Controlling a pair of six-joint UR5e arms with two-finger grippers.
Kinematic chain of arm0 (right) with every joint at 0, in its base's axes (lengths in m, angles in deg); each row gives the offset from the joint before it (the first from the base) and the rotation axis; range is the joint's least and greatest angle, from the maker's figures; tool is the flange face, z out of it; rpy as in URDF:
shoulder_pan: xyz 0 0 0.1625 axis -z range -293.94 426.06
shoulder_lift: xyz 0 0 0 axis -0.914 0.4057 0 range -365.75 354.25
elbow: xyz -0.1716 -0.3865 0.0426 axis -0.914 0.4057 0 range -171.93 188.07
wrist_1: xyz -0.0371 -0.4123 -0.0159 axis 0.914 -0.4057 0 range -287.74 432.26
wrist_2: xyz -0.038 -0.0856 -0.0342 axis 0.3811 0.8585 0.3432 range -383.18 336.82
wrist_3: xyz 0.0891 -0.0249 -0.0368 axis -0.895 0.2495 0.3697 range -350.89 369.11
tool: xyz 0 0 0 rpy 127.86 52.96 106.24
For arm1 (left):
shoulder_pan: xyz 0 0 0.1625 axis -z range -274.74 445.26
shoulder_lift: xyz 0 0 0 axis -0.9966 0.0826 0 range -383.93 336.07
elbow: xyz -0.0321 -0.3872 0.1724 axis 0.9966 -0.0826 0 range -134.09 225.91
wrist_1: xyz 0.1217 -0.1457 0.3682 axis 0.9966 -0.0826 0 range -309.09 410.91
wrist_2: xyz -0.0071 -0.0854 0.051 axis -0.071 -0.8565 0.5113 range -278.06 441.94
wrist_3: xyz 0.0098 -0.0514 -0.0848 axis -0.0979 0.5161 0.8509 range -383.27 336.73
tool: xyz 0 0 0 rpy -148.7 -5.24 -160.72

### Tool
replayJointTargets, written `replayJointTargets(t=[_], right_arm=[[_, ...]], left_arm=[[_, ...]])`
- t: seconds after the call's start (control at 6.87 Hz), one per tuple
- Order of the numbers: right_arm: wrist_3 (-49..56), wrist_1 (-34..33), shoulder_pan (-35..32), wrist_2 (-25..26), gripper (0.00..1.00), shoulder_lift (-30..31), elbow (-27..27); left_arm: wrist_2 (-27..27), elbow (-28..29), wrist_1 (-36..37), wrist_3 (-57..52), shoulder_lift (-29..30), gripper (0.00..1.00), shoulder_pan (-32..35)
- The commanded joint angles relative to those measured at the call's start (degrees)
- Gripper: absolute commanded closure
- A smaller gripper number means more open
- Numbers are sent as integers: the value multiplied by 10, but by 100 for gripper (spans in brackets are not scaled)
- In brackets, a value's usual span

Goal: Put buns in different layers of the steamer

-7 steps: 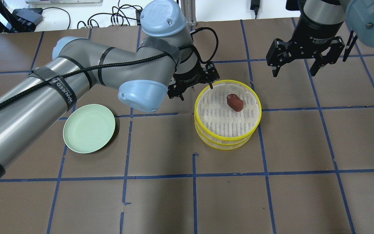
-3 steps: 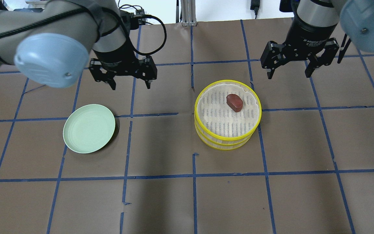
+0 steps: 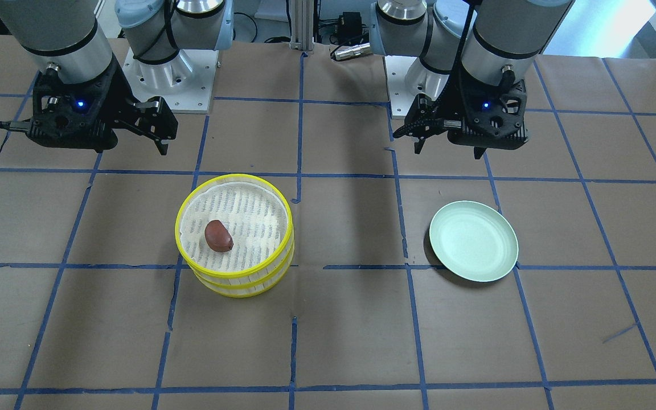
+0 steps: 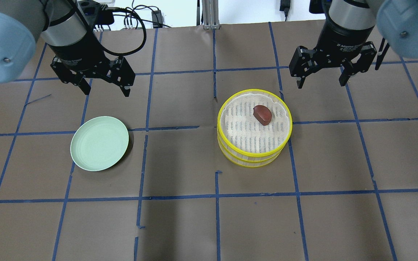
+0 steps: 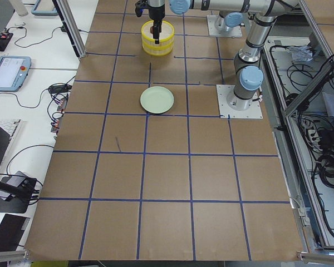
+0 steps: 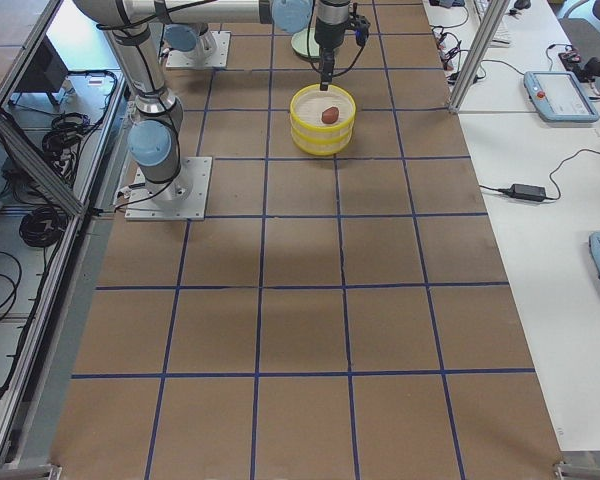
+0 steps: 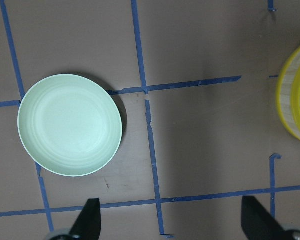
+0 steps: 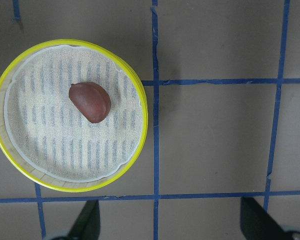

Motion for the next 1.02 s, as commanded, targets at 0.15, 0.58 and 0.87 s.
replayJointTargets(t=[0.15,0.58,0.87], right_arm=[[-3,18,0,-1,0,2,14],[-4,21,-2,-2,0,2,12],[-4,22,-2,-2,0,2,13]], left_arm=[[-6,-3,2,-2,0,0,-2],[-17,-5,4,3,0,0,-1],[-17,-5,4,3,1,0,-1]])
